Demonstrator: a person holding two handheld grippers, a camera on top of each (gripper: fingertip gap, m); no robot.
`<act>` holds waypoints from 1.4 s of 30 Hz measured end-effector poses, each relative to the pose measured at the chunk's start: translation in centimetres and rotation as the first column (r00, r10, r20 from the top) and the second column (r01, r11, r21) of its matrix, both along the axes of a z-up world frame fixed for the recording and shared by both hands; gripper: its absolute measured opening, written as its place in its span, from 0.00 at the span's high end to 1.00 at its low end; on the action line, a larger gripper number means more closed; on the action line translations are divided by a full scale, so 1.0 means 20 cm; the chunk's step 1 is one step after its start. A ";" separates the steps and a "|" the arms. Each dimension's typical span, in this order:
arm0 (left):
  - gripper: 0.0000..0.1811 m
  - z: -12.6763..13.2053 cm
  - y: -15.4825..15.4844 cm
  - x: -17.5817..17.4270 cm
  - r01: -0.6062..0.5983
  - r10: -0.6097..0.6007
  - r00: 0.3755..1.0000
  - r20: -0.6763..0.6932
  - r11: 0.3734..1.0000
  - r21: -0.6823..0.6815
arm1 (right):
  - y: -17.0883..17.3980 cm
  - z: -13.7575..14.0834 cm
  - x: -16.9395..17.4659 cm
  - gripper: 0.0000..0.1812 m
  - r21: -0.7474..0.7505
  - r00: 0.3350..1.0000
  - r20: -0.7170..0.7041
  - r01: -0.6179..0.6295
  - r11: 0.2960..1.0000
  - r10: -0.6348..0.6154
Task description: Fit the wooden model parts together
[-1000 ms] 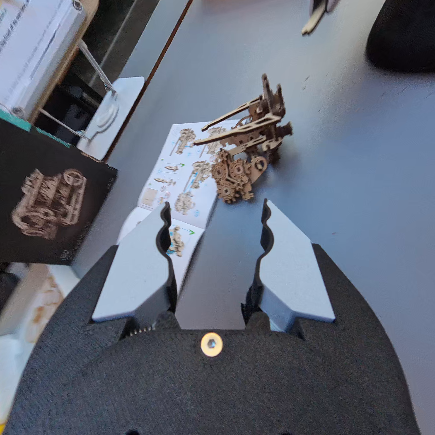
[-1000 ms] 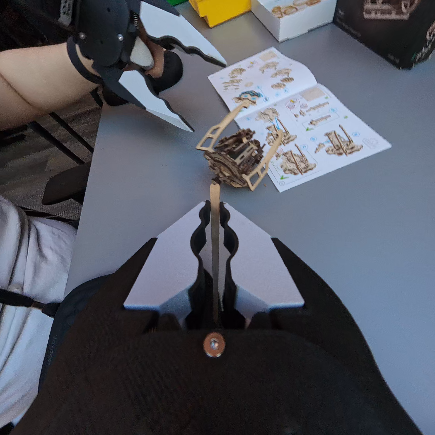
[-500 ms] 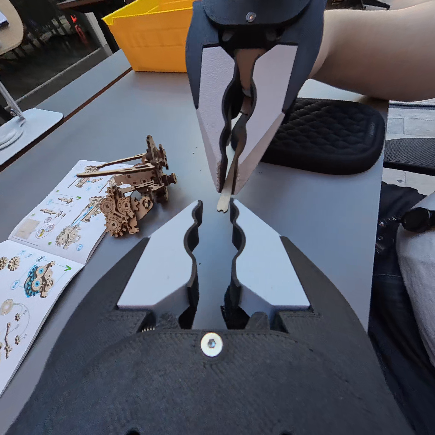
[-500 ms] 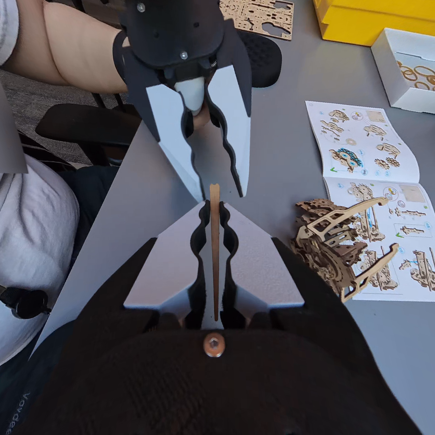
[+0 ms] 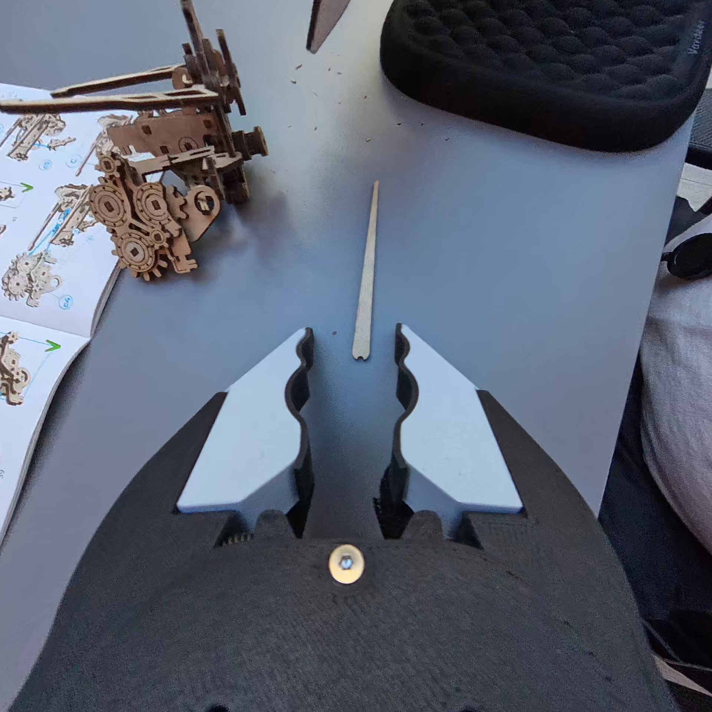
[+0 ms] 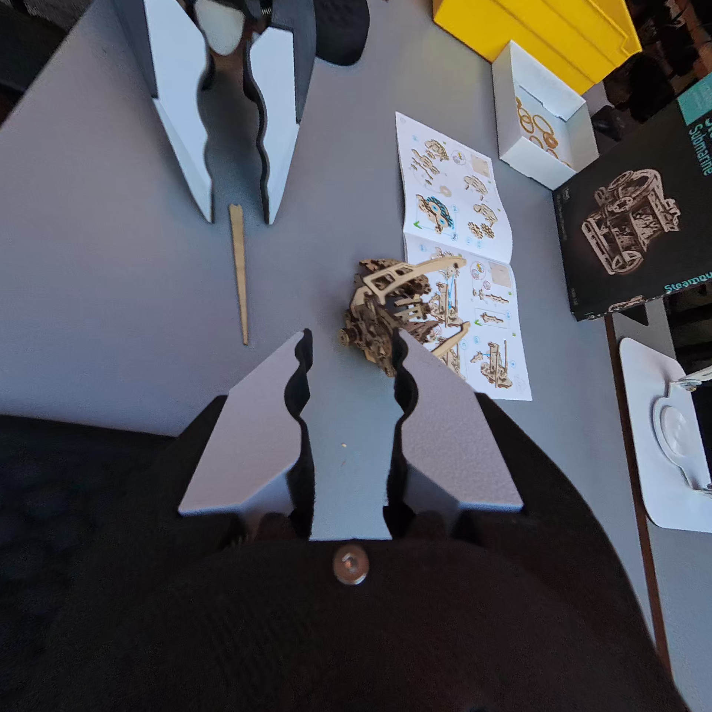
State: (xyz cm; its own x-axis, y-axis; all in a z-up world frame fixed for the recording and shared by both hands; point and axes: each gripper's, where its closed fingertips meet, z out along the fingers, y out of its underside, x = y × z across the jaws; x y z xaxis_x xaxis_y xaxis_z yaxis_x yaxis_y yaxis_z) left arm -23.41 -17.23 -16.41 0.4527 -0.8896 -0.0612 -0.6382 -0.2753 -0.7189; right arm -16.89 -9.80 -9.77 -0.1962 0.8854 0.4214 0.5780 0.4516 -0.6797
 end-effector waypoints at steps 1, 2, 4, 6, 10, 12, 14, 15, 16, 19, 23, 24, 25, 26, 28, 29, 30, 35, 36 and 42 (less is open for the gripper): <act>0.71 0.00 0.01 0.00 -0.002 0.002 1.000 -0.006 1.000 -0.021 | 0.04 -0.01 0.00 0.77 0.007 1.000 0.025 -0.005 1.000 0.005; 0.68 0.00 0.02 -0.01 -0.001 0.001 1.000 -0.015 0.999 -0.036 | 0.07 -0.01 -0.01 0.77 0.026 0.998 0.052 -0.020 0.999 0.019; 0.65 0.01 0.05 -0.04 -0.014 0.014 1.000 -0.027 1.000 -0.016 | 0.08 0.00 -0.05 0.78 0.070 0.993 0.088 -0.083 0.994 0.077; 0.63 0.03 0.09 -0.07 -0.026 0.026 0.999 -0.026 1.000 0.003 | 0.08 -0.03 -0.07 0.82 0.069 0.976 0.176 -0.144 0.987 0.130; 0.62 0.06 0.20 -0.14 -0.065 0.065 0.998 0.012 0.998 -0.007 | 0.10 -0.07 -0.10 0.89 0.046 0.938 0.311 -0.178 0.983 0.155; 0.62 0.05 0.25 -0.15 -0.060 0.061 0.998 0.034 0.998 -0.032 | 0.09 -0.08 -0.10 0.89 0.021 0.918 0.361 -0.188 0.982 0.167; 0.62 0.03 0.29 -0.16 -0.057 0.060 0.997 0.051 0.996 -0.064 | 0.09 -0.09 -0.09 0.89 0.001 0.899 0.402 -0.192 0.981 0.175; 0.62 0.02 0.31 -0.16 -0.053 0.058 0.996 0.062 0.995 -0.086 | 0.09 -0.09 -0.09 0.90 -0.006 0.890 0.417 -0.198 0.980 0.182; 0.63 0.02 0.34 -0.16 -0.055 0.063 0.995 0.075 0.993 -0.103 | 0.09 -0.09 -0.09 0.90 -0.014 0.885 0.426 -0.202 0.979 0.188; 0.64 0.04 0.42 -0.15 -0.079 0.103 0.983 0.154 0.985 -0.155 | 0.09 -0.09 -0.11 0.90 -0.078 0.868 0.447 -0.204 0.976 0.218; 0.64 0.09 0.48 -0.13 -0.077 0.106 0.978 0.178 0.984 -0.161 | 0.09 -0.09 -0.12 0.90 -0.100 0.855 0.470 -0.196 0.975 0.220; 0.64 0.10 0.50 -0.13 -0.084 0.103 0.982 0.156 0.989 -0.122 | 0.09 -0.09 -0.13 0.90 -0.097 0.859 0.461 -0.201 0.975 0.223; 0.64 0.11 0.52 -0.14 -0.095 0.105 0.987 0.126 0.992 -0.080 | 0.09 -0.08 -0.13 0.90 -0.096 0.862 0.454 -0.202 0.975 0.223; 0.64 0.10 0.53 -0.14 -0.100 0.104 0.991 0.088 0.994 -0.049 | 0.09 -0.08 -0.13 0.90 -0.094 0.868 0.444 -0.199 0.975 0.221; 0.62 0.08 0.55 -0.14 -0.102 0.102 0.995 0.015 0.995 -0.016 | 0.09 -0.08 -0.14 0.90 -0.093 0.880 0.425 -0.192 0.977 0.214; 0.62 0.07 0.56 -0.13 -0.102 0.102 0.995 -0.007 0.995 0.000 | 0.09 -0.08 -0.13 0.90 -0.088 0.886 0.417 -0.181 0.980 0.201; 0.61 0.07 0.57 -0.12 -0.102 0.102 0.995 -0.021 0.995 0.016 | 0.10 -0.07 -0.13 0.89 -0.086 0.894 0.407 -0.165 0.982 0.186; 0.65 0.02 0.60 -0.08 -0.095 0.098 0.993 -0.072 0.994 0.048 | 0.14 0.02 -0.11 0.84 -0.079 0.958 0.287 0.047 0.996 -0.022; 0.66 0.02 0.60 -0.06 -0.086 0.089 0.994 -0.063 0.995 0.051 | 0.17 0.04 -0.10 0.80 -0.101 0.961 0.247 0.149 0.984 -0.120; 0.75 0.03 0.63 -0.04 -0.063 0.075 0.993 -0.088 0.989 0.133 | 0.14 -0.01 0.08 0.65 -0.412 0.784 0.127 0.599 0.686 -0.608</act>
